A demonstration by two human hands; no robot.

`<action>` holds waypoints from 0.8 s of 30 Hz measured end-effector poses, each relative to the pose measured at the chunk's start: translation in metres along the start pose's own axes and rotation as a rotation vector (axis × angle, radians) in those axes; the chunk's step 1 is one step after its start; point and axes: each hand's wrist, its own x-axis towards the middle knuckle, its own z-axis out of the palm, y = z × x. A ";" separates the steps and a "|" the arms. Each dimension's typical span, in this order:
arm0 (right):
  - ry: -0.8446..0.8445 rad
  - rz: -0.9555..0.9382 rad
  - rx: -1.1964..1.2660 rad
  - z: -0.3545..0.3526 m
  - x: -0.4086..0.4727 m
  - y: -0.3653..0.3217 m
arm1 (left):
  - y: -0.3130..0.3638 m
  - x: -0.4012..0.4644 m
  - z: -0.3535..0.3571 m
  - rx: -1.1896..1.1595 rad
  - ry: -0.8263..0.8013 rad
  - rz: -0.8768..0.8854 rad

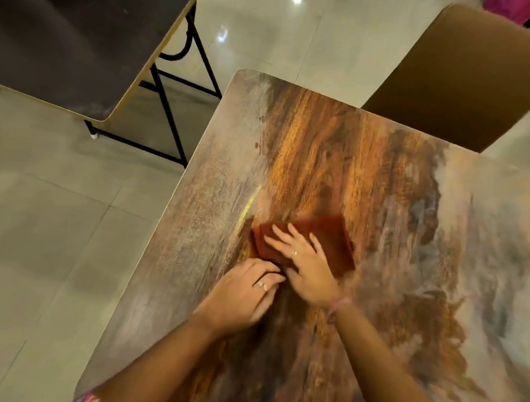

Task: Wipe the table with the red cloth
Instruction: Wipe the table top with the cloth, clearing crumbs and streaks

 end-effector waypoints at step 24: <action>0.050 0.154 -0.172 0.099 -0.089 -0.089 | -0.002 -0.089 -0.032 -0.095 0.041 -0.408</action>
